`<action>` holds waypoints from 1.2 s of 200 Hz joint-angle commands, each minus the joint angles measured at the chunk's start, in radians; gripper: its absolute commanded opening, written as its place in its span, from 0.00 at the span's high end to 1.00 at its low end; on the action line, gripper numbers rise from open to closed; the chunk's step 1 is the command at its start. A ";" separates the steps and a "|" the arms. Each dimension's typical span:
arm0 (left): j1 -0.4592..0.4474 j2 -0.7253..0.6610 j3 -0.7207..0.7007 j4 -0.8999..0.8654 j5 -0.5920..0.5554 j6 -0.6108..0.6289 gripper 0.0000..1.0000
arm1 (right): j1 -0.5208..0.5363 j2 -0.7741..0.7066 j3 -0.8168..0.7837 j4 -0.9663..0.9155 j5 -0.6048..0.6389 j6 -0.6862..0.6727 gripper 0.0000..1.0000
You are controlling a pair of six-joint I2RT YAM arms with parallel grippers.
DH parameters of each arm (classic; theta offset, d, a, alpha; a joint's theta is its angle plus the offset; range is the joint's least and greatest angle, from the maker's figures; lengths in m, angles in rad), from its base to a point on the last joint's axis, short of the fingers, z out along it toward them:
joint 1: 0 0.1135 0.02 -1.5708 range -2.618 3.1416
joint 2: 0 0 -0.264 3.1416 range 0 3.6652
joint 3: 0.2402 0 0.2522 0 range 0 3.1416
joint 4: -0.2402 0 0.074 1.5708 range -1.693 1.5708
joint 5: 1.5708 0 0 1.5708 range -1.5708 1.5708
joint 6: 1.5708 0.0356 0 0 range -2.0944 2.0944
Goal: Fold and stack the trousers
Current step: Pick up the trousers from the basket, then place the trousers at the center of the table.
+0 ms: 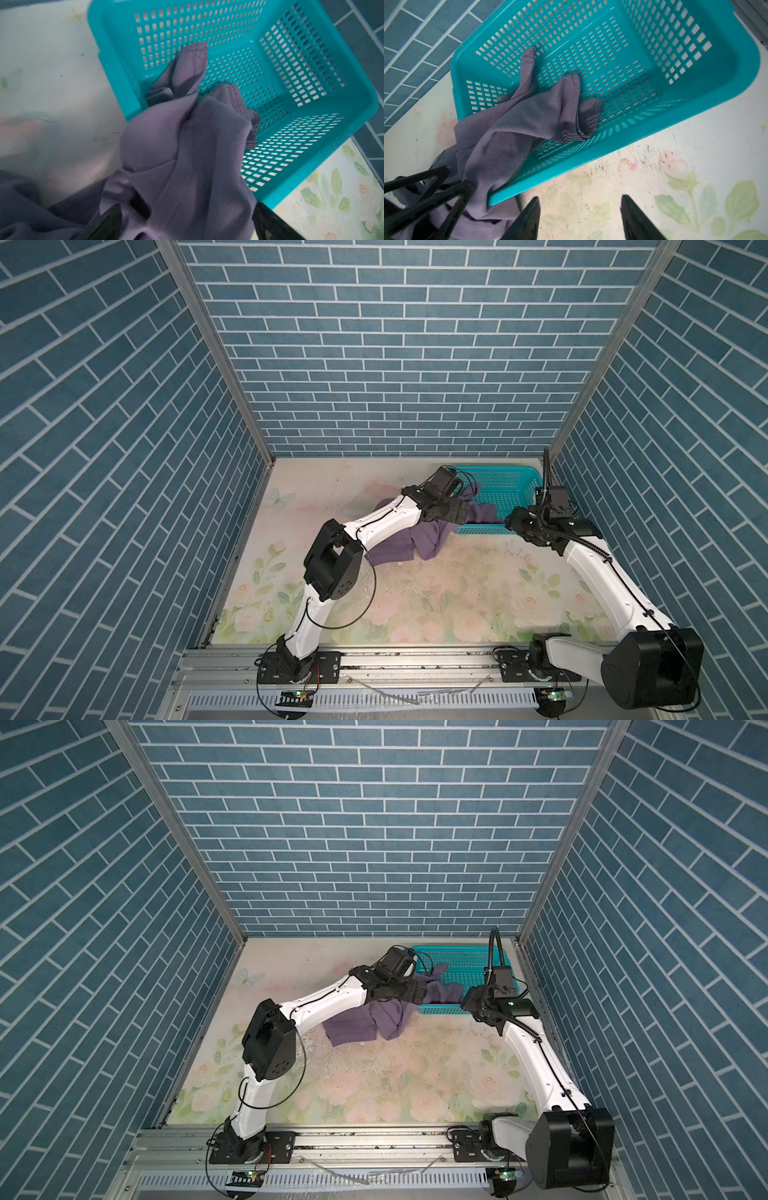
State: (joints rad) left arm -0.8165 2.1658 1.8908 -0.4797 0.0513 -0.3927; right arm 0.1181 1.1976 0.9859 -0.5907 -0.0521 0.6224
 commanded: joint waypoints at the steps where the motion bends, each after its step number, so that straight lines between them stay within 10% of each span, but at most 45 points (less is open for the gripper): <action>1: -0.003 0.062 0.086 -0.066 0.036 0.027 0.04 | -0.016 0.008 -0.039 -0.002 -0.029 -0.021 0.38; 90: -0.006 0.089 0.211 -0.148 -0.007 0.042 0.96 | -0.045 0.079 -0.076 0.054 -0.090 -0.018 0.40; 170: 0.011 -0.125 0.153 -0.179 -0.032 0.011 1.00 | -0.053 0.155 -0.023 0.070 -0.063 -0.053 0.40; 240: 0.221 -0.589 -0.360 -0.017 -0.033 -0.128 0.94 | 0.122 0.130 0.067 -0.084 0.126 -0.159 0.30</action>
State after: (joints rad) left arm -0.6636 1.7042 1.6836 -0.5621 0.0681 -0.4618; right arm 0.1482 1.3460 0.9699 -0.5865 -0.0406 0.5304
